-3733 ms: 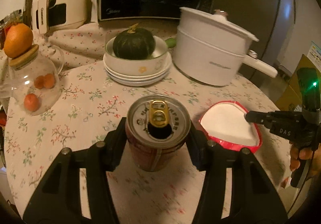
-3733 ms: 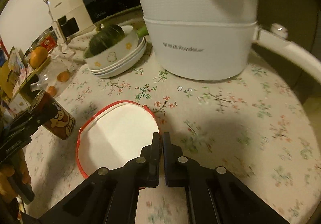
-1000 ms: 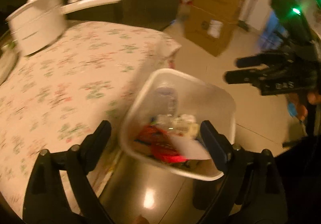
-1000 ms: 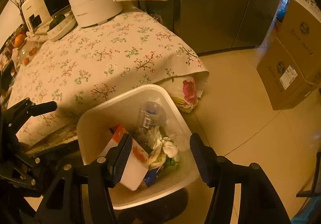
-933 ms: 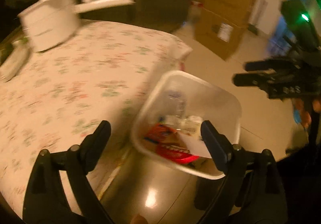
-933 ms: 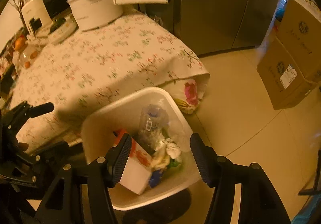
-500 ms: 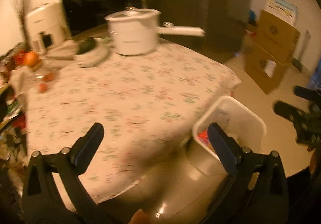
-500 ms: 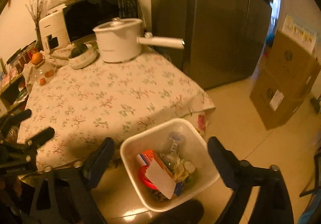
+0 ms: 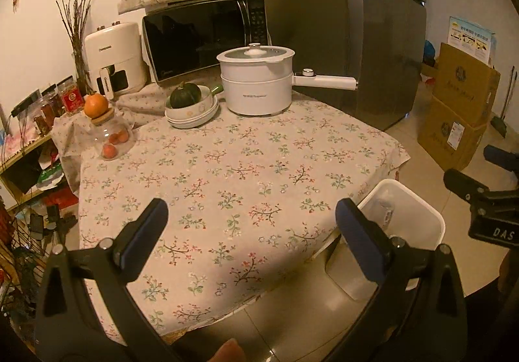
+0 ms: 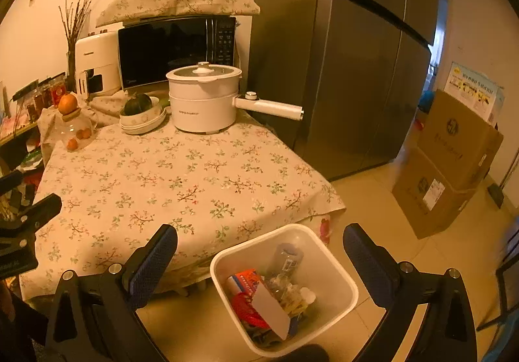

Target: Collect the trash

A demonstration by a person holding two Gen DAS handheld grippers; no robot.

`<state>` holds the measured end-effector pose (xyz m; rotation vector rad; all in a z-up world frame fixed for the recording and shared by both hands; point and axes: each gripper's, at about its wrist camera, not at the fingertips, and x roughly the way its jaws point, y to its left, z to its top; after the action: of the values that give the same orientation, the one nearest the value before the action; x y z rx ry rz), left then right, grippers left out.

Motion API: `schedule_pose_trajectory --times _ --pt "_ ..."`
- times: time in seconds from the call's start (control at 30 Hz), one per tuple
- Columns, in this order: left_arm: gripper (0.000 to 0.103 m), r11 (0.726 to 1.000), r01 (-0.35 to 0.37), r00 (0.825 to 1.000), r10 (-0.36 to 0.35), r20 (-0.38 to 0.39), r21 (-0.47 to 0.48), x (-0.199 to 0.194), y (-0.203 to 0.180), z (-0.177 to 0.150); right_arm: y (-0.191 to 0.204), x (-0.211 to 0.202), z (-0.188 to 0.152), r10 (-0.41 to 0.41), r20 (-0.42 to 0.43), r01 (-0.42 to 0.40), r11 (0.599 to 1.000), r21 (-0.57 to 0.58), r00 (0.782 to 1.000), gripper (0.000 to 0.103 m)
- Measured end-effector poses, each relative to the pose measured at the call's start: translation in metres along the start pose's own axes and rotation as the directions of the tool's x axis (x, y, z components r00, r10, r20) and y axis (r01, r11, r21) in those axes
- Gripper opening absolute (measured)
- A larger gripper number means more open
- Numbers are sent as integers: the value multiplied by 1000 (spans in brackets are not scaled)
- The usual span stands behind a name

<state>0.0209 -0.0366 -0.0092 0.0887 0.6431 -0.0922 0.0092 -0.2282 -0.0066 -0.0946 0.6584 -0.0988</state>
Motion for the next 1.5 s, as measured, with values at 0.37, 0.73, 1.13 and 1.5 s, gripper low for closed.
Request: schedule_pose_trajectory --times 0.37,0.73,1.13,1.5 --pt "103 1000 9 1000 -9 -7 3 0 -4 -4 1 0 -3 -1 -2 1 1000 -10 1000 103" --pt "103 1000 22 1000 -22 -10 6 1 -5 -4 0 0 -3 4 -3 -4 1000 -8 1000 103" --pt "103 999 39 999 -39 -15 -2 0 -2 -5 0 1 -2 6 -6 -6 1000 -7 1000 103" --pt "103 998 58 998 -59 -32 -17 2 -1 -6 0 1 -2 5 -7 -5 1000 -6 1000 103"
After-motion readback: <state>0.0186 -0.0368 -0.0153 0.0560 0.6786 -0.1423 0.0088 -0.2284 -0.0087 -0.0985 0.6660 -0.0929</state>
